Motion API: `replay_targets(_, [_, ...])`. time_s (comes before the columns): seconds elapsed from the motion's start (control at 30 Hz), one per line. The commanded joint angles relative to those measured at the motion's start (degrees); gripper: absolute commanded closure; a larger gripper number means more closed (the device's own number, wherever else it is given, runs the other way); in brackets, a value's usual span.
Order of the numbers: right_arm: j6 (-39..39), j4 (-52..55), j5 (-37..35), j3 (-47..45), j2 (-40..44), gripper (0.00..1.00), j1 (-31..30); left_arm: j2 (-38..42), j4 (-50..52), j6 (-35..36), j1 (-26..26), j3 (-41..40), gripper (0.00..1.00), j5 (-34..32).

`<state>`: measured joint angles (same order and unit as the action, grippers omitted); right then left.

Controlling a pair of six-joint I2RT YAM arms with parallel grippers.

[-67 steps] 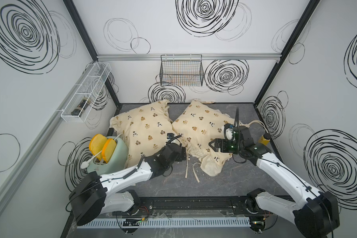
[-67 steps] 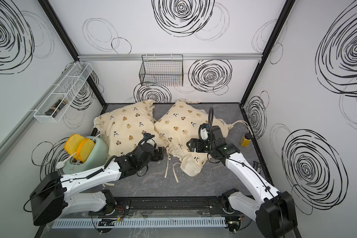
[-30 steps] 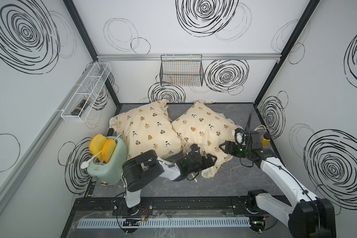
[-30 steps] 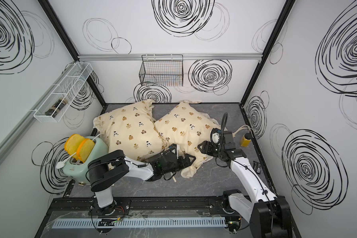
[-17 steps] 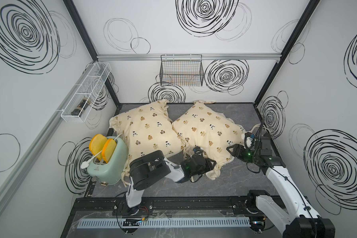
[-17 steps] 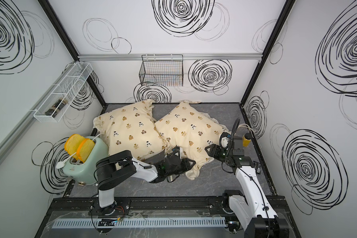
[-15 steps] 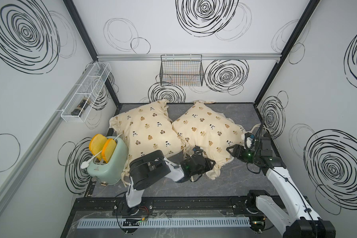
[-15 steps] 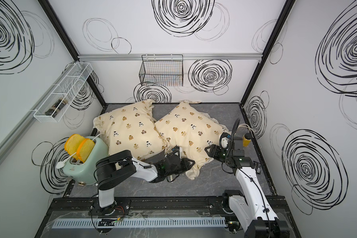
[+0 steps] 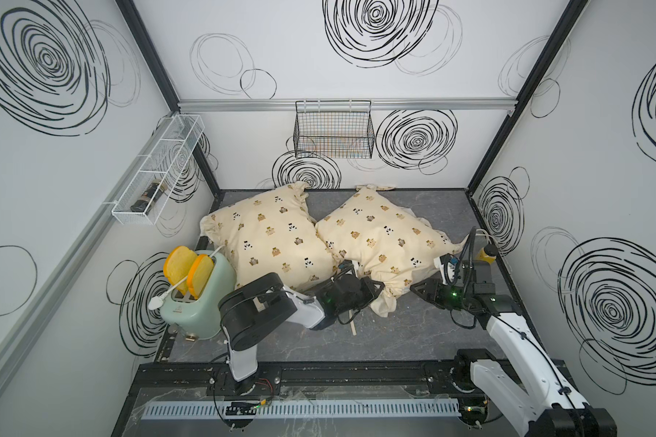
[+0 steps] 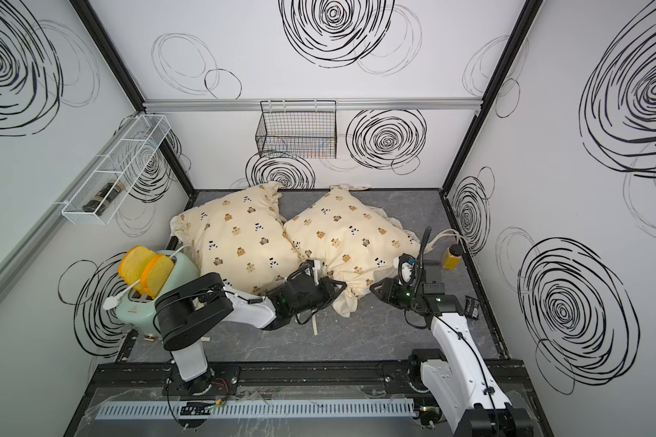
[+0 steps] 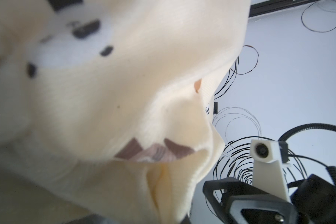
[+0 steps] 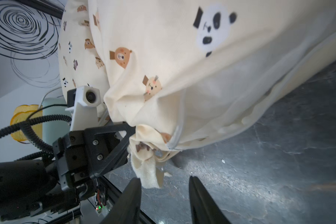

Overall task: Zip up pillowcases
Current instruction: Zip the zipper on the pillowcase.

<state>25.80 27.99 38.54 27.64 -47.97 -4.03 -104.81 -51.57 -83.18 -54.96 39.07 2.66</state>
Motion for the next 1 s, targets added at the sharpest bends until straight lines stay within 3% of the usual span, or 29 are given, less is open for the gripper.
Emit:
replay_targets(0.0, [0.9, -5.3, 3.1, -2.6, -0.3, 0.61, -1.3, 1.7, -6.0, -4.0, 1.1, -1.3, 0.91, 0.3])
replay_targets(0.1, [1.2, -10.0, 4.5, -5.3, -0.6, 0.70, -2.9, 2.7, -4.7, -3.8, 1.6, -1.5, 0.91, 0.0])
replay_targets(0.27, [1.7, -17.5, 3.8, -8.6, -0.7, 0.75, -4.1, 3.5, -3.8, -3.4, 2.1, -1.8, 0.92, 0.2])
replay_targets(0.43, [0.7, -24.7, 3.0, -10.7, -1.2, 0.71, -4.3, 3.3, -4.6, -3.6, 2.5, -2.1, 0.92, 1.0])
replay_targets(0.6, [-1.2, -30.5, 1.9, -12.4, -0.1, 0.73, -5.0, 3.0, -4.9, -3.4, 2.6, -2.1, 0.92, 1.4])
replay_targets(0.77, [-1.7, -31.7, 1.8, -12.1, -2.2, 0.73, -5.3, 3.4, -4.6, -3.4, 2.6, -2.2, 0.93, 1.1])
replay_targets(0.97, [-1.5, -32.0, 3.2, -11.5, -6.9, 0.65, -5.5, 3.7, -4.4, -3.3, 2.8, -2.3, 0.95, 0.8])
